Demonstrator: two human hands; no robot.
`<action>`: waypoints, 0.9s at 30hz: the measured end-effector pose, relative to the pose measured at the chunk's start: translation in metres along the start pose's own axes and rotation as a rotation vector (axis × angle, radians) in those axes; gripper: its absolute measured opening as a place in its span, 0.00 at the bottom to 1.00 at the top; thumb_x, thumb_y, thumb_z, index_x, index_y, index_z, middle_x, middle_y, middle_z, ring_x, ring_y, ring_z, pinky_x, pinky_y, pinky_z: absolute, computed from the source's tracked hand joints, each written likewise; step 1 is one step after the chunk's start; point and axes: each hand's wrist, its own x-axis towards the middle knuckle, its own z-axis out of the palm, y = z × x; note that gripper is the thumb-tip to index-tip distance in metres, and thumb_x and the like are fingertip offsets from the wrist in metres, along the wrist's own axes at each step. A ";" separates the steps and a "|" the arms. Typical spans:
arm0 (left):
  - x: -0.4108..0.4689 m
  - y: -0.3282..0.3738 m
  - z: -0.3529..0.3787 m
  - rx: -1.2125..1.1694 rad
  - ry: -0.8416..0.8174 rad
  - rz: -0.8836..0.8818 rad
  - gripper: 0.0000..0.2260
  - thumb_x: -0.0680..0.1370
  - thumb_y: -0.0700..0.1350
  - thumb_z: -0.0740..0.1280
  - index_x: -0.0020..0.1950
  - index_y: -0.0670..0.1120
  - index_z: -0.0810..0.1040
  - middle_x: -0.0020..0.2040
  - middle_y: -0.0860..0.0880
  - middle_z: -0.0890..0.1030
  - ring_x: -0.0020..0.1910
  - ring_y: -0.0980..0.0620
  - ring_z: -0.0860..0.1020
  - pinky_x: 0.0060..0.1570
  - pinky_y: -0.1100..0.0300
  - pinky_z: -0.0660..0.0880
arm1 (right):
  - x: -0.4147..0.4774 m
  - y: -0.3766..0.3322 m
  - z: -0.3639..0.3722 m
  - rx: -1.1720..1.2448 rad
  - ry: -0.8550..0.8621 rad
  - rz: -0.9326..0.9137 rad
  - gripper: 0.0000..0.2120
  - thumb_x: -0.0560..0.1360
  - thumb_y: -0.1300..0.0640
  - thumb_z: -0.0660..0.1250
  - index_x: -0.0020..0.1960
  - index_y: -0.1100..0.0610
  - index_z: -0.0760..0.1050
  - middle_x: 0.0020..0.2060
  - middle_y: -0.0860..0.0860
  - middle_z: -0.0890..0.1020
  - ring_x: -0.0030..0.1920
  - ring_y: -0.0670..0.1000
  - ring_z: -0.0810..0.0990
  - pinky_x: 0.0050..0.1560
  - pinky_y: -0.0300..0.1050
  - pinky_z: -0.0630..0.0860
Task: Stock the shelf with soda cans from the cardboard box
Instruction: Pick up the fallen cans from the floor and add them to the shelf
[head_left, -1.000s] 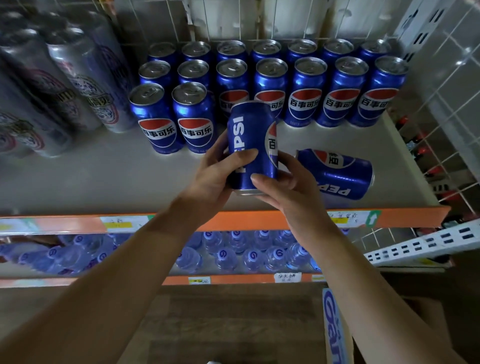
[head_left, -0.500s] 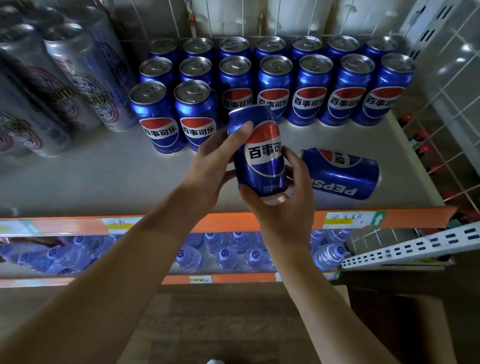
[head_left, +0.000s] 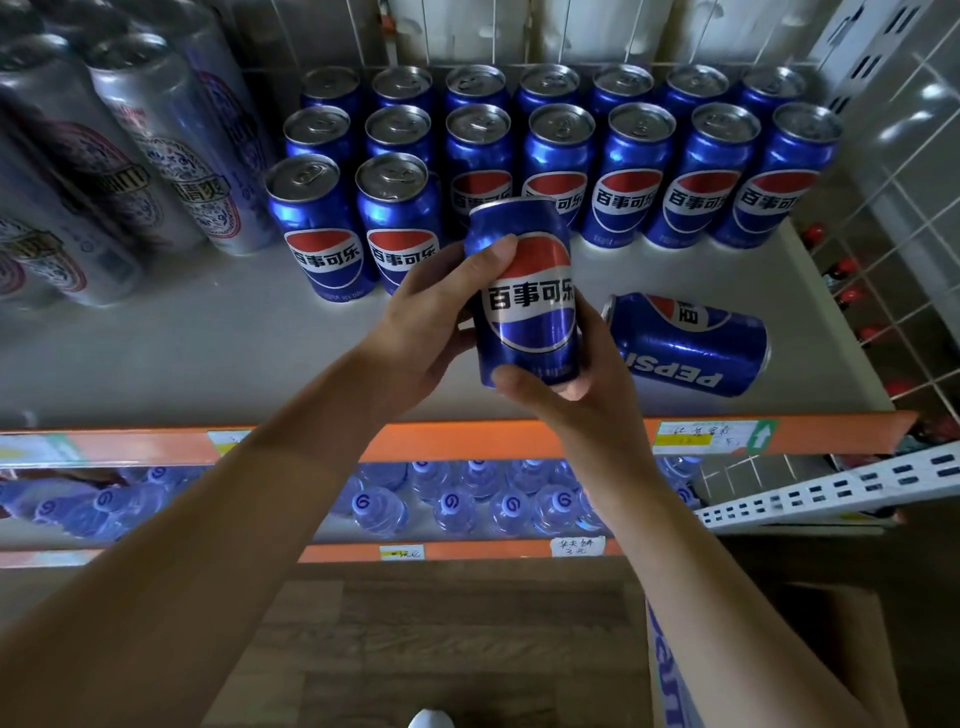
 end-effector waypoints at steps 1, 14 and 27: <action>0.000 0.000 -0.001 -0.003 -0.025 0.000 0.12 0.73 0.50 0.65 0.53 0.46 0.78 0.47 0.46 0.82 0.50 0.46 0.80 0.51 0.51 0.78 | 0.001 -0.002 -0.002 0.037 -0.038 0.022 0.40 0.59 0.48 0.75 0.68 0.55 0.67 0.56 0.50 0.80 0.56 0.47 0.80 0.53 0.42 0.77; -0.001 0.005 -0.004 -0.004 -0.181 -0.016 0.21 0.75 0.47 0.64 0.66 0.41 0.70 0.56 0.42 0.79 0.57 0.42 0.78 0.59 0.46 0.74 | 0.014 -0.010 -0.015 -0.028 -0.140 0.177 0.36 0.60 0.55 0.75 0.66 0.56 0.70 0.50 0.51 0.83 0.49 0.46 0.83 0.44 0.35 0.77; -0.040 -0.043 -0.072 0.935 0.122 0.268 0.26 0.69 0.61 0.63 0.64 0.50 0.73 0.59 0.56 0.75 0.58 0.64 0.73 0.60 0.68 0.66 | 0.046 -0.003 -0.011 -0.068 -0.037 0.166 0.32 0.53 0.48 0.75 0.55 0.55 0.74 0.52 0.55 0.82 0.55 0.54 0.81 0.58 0.58 0.77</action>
